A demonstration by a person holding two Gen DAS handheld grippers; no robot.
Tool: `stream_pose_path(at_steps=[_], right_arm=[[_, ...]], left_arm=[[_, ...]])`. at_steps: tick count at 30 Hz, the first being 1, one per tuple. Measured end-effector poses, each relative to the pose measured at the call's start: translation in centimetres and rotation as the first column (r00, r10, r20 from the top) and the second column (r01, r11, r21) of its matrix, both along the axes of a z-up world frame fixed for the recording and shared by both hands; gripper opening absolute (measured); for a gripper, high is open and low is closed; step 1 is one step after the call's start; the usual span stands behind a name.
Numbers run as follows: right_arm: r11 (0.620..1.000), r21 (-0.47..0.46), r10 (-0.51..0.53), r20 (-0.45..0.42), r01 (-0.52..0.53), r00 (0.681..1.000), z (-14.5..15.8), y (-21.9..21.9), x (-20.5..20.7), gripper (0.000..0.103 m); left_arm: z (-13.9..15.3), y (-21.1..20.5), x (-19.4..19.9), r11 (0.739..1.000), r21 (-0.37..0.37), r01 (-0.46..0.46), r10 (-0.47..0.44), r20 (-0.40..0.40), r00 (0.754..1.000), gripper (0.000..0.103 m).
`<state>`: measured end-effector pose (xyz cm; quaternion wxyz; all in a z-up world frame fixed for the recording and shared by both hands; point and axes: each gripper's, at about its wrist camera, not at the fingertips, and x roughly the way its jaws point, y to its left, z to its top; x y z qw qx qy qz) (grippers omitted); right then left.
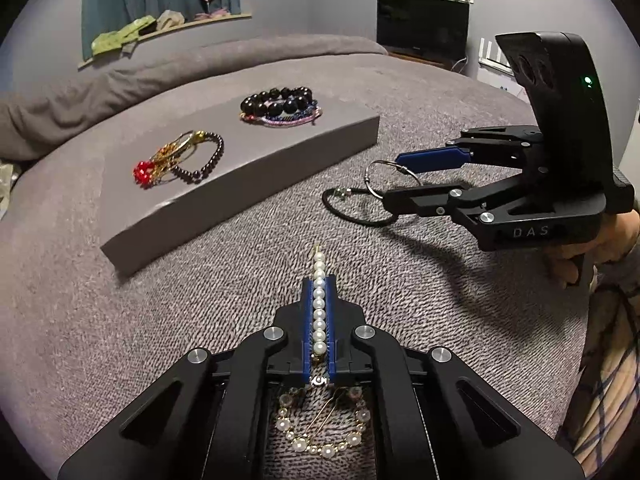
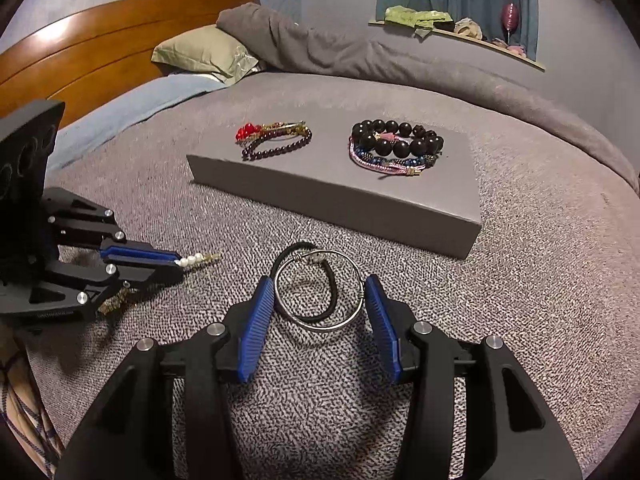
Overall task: Organize jewelry
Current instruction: 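Grasp and lift the silver hoop earring with the right gripper while the left lifts the pearl clip, then carry the pearl clip and silver hoop over the box lid and lower them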
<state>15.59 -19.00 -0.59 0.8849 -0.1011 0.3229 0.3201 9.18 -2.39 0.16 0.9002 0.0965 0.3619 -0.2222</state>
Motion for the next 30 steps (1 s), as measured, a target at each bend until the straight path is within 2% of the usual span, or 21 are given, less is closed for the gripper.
stream_pose_path(at_steps=[10, 30], right_arm=[[0.998, 0.063, -0.016, 0.0, 0.016, 1.0, 1.3, -0.4, 0.6, 0.047], [0.989, 0.141, -0.046, 0.008, 0.044, 0.999, 3.5, 0.9, 3.9, 0.047]], left_arm=[[1.6, 0.3, 0.5, 0.999, -0.028, -0.028, 0.03, 0.055, 0.998, 0.006], [4.0, 1.3, 5.3, 0.985, -0.114, -0.132, 0.143, 0.092, 0.985, 0.006]])
